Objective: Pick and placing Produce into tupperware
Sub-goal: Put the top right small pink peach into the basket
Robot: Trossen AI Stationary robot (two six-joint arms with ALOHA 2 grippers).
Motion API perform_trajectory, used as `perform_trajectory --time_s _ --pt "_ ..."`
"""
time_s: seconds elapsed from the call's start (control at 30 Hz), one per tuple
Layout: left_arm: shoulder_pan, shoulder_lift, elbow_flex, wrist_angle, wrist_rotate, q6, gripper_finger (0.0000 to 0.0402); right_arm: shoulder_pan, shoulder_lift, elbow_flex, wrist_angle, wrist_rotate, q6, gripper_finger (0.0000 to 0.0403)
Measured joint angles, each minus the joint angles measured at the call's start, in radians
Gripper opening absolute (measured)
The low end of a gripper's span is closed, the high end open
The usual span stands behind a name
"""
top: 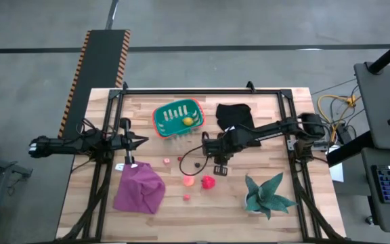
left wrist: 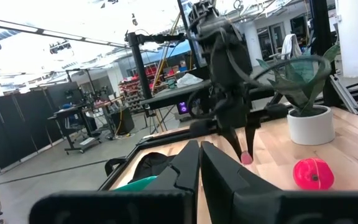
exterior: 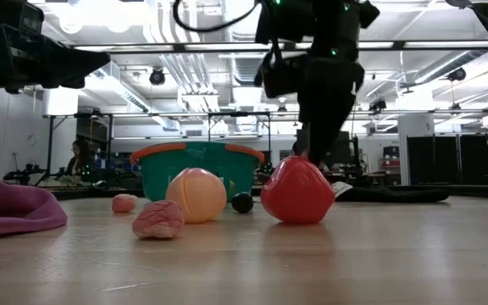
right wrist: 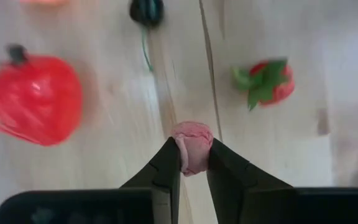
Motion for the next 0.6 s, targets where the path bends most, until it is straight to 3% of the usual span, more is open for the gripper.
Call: perform_trajectory --time_s 0.27,0.6 --pt "0.0 0.0 0.0 0.0 0.0 0.0 0.0002 0.0 -0.054 0.036 0.148 -0.001 -0.138 0.0054" --pt "0.0 -0.001 0.0 0.002 -0.005 0.0 0.0002 0.0 -0.055 0.012 0.585 -0.118 -0.362 0.0054"
